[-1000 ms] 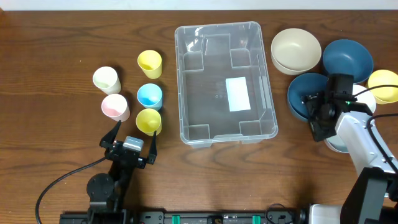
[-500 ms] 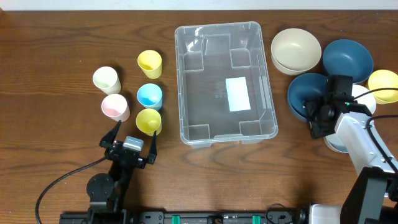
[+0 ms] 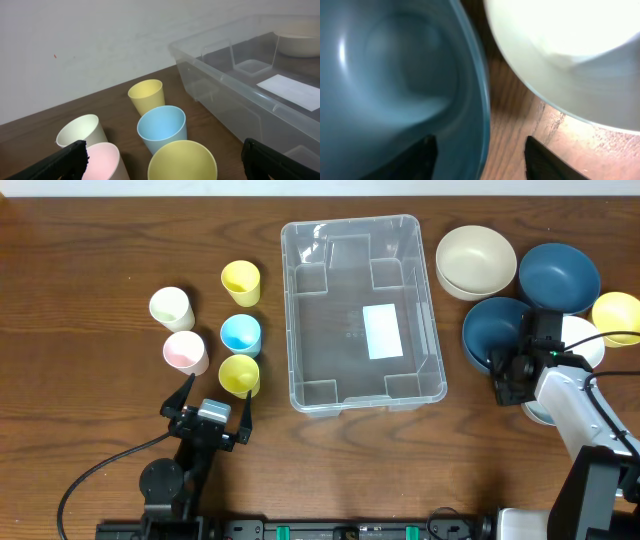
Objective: Pack container
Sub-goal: 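Close the right gripper on the teal bowl rim and lift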
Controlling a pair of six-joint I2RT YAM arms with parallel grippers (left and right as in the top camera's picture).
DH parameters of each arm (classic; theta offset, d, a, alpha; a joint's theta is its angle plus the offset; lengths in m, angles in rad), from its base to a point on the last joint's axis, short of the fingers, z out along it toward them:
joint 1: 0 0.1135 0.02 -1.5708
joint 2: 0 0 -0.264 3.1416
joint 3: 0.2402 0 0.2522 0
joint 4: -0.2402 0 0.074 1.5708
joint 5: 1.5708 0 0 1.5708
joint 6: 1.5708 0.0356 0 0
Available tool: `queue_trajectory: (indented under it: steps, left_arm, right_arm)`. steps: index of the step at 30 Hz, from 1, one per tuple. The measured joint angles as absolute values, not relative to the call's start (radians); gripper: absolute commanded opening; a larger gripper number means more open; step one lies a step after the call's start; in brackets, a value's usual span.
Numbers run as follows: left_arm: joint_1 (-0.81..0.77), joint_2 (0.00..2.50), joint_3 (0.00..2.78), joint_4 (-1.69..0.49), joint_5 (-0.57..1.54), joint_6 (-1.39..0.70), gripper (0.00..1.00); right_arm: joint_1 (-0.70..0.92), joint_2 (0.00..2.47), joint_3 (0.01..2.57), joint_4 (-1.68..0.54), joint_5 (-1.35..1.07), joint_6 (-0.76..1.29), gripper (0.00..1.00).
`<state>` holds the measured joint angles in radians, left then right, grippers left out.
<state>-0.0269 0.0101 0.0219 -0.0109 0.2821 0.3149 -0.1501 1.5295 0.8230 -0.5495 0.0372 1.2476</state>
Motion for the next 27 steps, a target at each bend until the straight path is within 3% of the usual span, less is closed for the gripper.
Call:
queue_trajectory:
  steps: [3,12,27]
  left_arm:
    - [-0.027,0.010,0.022,-0.011,0.282,0.315,0.98]
    - [-0.027,0.010,0.022,-0.011,0.282,0.315,0.98]
    - [-0.027,0.010,0.022,-0.011,0.282,0.315,0.98]
  right_arm:
    - [-0.150,1.530,0.823,-0.543,0.039,1.251,0.32]
    - [-0.150,1.530,0.823,-0.540,0.043,1.258,0.02]
    - [-0.151,1.501,0.845,-0.557,0.018,1.233,0.01]
